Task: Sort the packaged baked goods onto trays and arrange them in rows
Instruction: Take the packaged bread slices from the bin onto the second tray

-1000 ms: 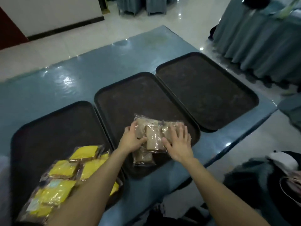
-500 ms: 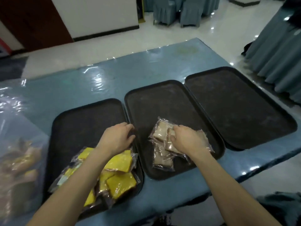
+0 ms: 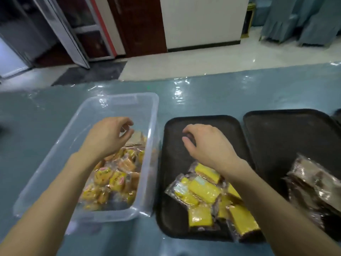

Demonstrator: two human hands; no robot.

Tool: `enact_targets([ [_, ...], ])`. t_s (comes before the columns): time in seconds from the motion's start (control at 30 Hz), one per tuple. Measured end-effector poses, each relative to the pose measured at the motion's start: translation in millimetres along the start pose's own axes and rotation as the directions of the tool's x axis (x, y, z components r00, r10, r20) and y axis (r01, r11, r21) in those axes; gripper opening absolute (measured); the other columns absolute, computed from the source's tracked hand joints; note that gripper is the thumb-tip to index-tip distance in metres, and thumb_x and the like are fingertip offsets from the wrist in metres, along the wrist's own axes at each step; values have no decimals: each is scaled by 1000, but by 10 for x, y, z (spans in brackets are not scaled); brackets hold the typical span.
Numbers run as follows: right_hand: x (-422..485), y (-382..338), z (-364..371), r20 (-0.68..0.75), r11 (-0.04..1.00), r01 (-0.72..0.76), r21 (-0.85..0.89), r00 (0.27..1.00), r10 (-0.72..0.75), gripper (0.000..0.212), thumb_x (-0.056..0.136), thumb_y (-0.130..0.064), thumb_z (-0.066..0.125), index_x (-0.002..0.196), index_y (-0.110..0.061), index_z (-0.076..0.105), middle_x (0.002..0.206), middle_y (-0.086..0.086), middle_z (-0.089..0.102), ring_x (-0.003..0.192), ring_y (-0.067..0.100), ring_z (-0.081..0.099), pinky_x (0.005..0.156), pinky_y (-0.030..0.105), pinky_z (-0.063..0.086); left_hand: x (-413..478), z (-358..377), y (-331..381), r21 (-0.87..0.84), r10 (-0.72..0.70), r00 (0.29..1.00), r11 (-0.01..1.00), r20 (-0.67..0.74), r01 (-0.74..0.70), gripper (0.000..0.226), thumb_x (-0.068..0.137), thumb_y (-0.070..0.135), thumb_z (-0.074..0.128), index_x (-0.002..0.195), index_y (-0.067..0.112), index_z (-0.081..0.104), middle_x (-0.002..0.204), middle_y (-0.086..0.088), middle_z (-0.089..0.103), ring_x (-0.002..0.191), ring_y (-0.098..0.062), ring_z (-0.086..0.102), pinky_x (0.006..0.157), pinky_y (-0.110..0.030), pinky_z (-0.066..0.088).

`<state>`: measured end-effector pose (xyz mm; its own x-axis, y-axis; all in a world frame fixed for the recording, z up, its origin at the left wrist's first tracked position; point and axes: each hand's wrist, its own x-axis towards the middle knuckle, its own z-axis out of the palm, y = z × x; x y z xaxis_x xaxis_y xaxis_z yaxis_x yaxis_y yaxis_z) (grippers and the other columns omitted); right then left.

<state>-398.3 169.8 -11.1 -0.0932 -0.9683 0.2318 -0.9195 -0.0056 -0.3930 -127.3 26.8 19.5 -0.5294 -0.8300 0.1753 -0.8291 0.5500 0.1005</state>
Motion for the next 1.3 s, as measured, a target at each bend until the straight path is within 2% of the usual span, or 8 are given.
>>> enact_targets([
  [0.2, 572, -970, 632, 40, 986, 88, 143, 995, -94, 24, 102, -14, 56, 117, -13, 75, 107, 3, 76, 96, 23, 68, 88, 41, 57, 472, 839, -1062, 94, 29, 911, 993, 411, -73, 53, 99, 48, 74, 143, 21, 64, 135, -7, 69, 123, -30, 66, 95, -41, 55],
  [0.43, 607, -1157, 983, 239, 999, -34, 7, 970, 32, 27, 104, -21, 56, 117, -22, 80, 107, -1, 76, 116, 17, 57, 108, 36, 49, 947, 1767, -1258, 126, 141, 825, 961, 547, -248, 107, 82, 54, 89, 166, 22, 31, 167, -15, 40, 152, -37, 43, 122, -51, 44],
  [0.53, 642, -1142, 994, 314, 996, 6, -88, 949, 22, 25, 105, -28, 57, 121, -27, 77, 108, -4, 75, 117, 17, 56, 117, 36, 41, 970, 1947, -1207, 113, 165, 839, 960, 518, -258, 88, 83, 45, 88, 153, 25, 39, 145, -11, 56, 125, -34, 62, 101, -47, 55],
  [0.63, 696, -1256, 1055, 462, 917, 153, -367, 886, 37, 14, 102, -35, 59, 98, -27, 70, 87, -5, 69, 87, 16, 61, 113, 40, 42, 998, 2013, -1254, 38, 194, 860, 970, 473, -239, 48, 90, 27, 80, 128, 26, 50, 124, -8, 66, 100, -28, 64, 81, -40, 54],
  [0.77, 804, -1543, 1287, 638, 820, 248, -516, 750, 174, 33, 110, -41, 58, 91, -14, 57, 81, 3, 51, 84, 20, 54, 98, 43, 50, 1120, 1689, -1433, 38, 193, 888, 973, 417, -229, 13, 102, 28, 62, 109, 20, 55, 107, -11, 71, 92, -34, 66, 78, -41, 55],
  [0.97, 736, -1692, 1953, 749, 806, 187, -561, 531, 398, 31, 104, -34, 65, 124, -11, 67, 105, 8, 63, 93, 27, 65, 72, 39, 54, 1034, 847, -1685, -33, 155, 940, 988, 303, -152, 48, 81, 57, 43, 104, 17, 56, 88, -7, 62, 80, -34, 56, 67, -40, 44],
  [1.13, 921, -1761, 1574, 771, 890, 92, -446, 545, 330, 10, 99, -16, 72, 98, -7, 66, 92, 4, 61, 84, 20, 63, 78, 32, 56, 942, 654, -1863, -94, 97, 982, 992, 162, -83, 17, 95, 29, 62, 109, 19, 62, 102, -10, 75, 89, -37, 66, 71, -42, 52],
  [1.3, 1178, -1734, 1176, 789, 944, 65, -324, 569, 232, 38, 97, -9, 74, 82, -35, 51, 78, -1, 51, 70, 16, 58, 70, 27, 52, 931, 538, -1961, -128, -8, 999, 992, 39, 13, 18, 88, 37, 61, 98, 22, 65, 86, -4, 71, 84, -33, 64, 66, -37, 45],
])
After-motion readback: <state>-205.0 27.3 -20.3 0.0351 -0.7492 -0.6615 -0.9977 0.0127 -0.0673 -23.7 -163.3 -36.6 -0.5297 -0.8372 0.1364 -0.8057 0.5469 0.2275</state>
